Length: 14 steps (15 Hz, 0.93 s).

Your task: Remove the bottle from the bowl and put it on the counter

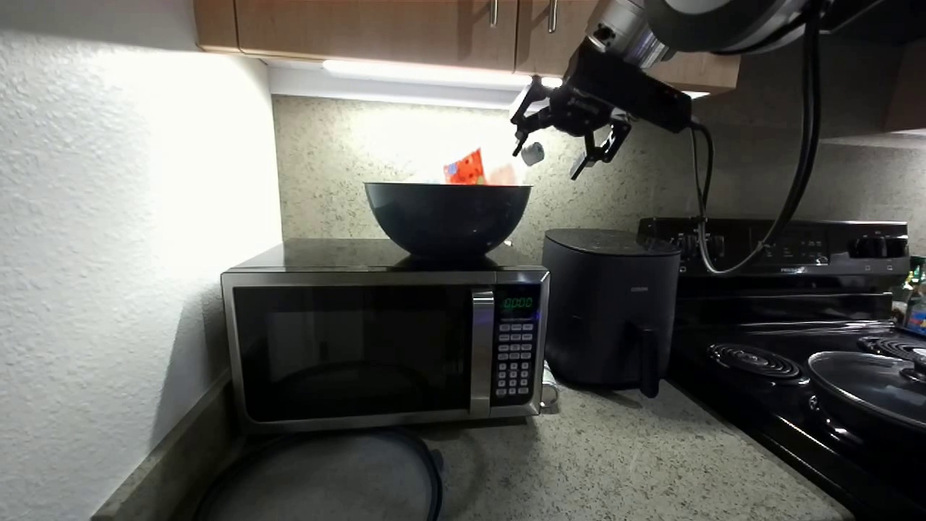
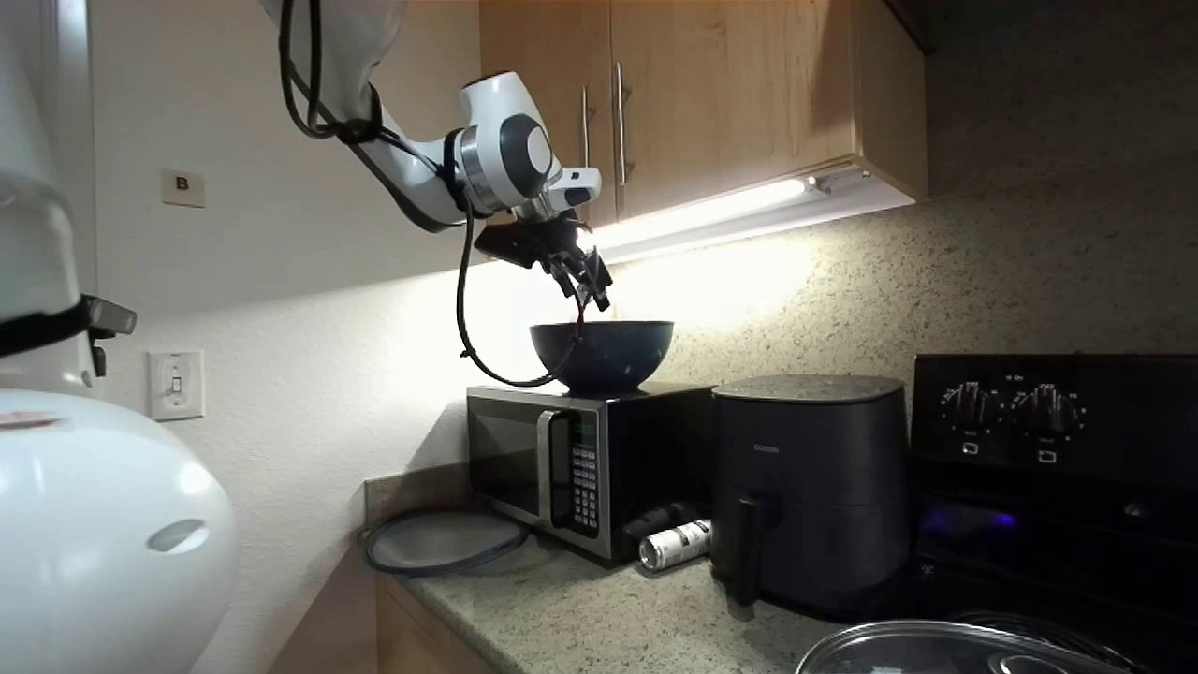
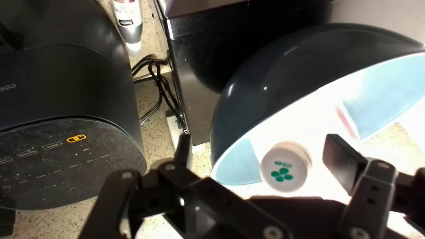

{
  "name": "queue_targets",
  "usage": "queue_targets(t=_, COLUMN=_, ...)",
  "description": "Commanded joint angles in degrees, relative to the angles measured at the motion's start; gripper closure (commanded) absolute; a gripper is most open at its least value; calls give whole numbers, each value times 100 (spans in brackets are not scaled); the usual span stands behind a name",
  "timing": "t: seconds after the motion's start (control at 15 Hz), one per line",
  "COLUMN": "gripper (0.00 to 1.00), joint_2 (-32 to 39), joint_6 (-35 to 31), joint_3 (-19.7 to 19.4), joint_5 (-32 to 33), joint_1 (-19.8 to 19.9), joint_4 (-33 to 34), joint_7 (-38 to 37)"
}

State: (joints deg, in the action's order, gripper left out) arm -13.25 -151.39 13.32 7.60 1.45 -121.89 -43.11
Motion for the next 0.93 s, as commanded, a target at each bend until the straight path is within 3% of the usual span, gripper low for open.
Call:
queue_targets(t=0.0, gripper=0, joint_2=38, joint_6=-249, joint_3=-148, joint_5=-109, joint_1=-158, joint_4=-12, joint_7=398)
queue_targets(t=0.4, gripper=0, joint_2=67, joint_6=-36, joint_3=-463, joint_5=-731, joint_1=-606, joint_4=77, joint_7=2338)
queue_targets(t=0.47, gripper=0, joint_2=26, joint_6=-132, joint_3=-315, joint_5=-514, joint_1=-431, joint_4=12, joint_7=1748)
queue_targets(t=0.67, gripper=0, joint_2=81, joint_6=-210, joint_3=-415, joint_5=-638, joint_1=-516, joint_4=38, joint_7=2204)
queue_targets(t=0.87, gripper=0, joint_2=88, joint_6=-567, joint_3=-420, joint_5=-531, joint_1=-451, joint_4=0, joint_7=2173)
